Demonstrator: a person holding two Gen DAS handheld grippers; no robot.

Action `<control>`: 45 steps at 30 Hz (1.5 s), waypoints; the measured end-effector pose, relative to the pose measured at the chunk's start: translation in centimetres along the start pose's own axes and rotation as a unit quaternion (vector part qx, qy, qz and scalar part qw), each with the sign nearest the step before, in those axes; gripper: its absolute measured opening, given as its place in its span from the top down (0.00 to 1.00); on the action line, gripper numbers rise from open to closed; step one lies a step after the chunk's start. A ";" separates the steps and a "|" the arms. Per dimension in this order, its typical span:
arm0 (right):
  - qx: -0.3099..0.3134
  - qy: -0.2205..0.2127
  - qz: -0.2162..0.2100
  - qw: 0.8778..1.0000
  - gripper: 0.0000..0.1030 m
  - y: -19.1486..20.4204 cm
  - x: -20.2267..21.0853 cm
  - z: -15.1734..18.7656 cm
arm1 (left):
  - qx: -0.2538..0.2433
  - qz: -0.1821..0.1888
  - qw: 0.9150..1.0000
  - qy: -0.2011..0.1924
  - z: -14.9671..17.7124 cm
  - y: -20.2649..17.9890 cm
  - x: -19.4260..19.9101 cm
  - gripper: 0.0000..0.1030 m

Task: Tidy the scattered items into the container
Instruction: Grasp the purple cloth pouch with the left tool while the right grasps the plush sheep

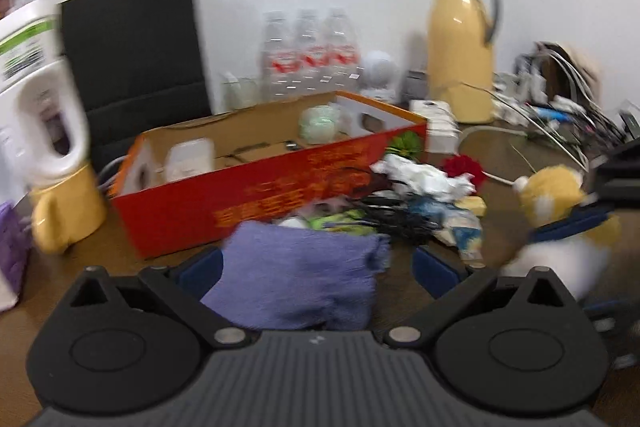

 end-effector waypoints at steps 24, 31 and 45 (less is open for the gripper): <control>-0.533 0.028 0.085 0.841 0.08 -9.3 2.2 8.5 | 0.115 -0.031 0.993 -0.020 1.7 0.6 9.2 0.90; -0.458 0.043 0.157 0.874 0.52 -8.1 -0.4 6.9 | 0.095 0.001 0.993 -0.073 1.4 -2.1 10.8 0.90; -0.371 0.016 0.112 0.922 0.37 -1.7 2.6 4.2 | -0.042 -0.061 0.997 0.031 6.6 -4.3 8.5 0.38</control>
Point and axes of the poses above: each gripper's, at about its wrist camera, not at the fingertips, and x roughly against the way its jaws point, y to its left, z to its underside, the point moved 9 cm from there along -x, roughly the way its jaws point
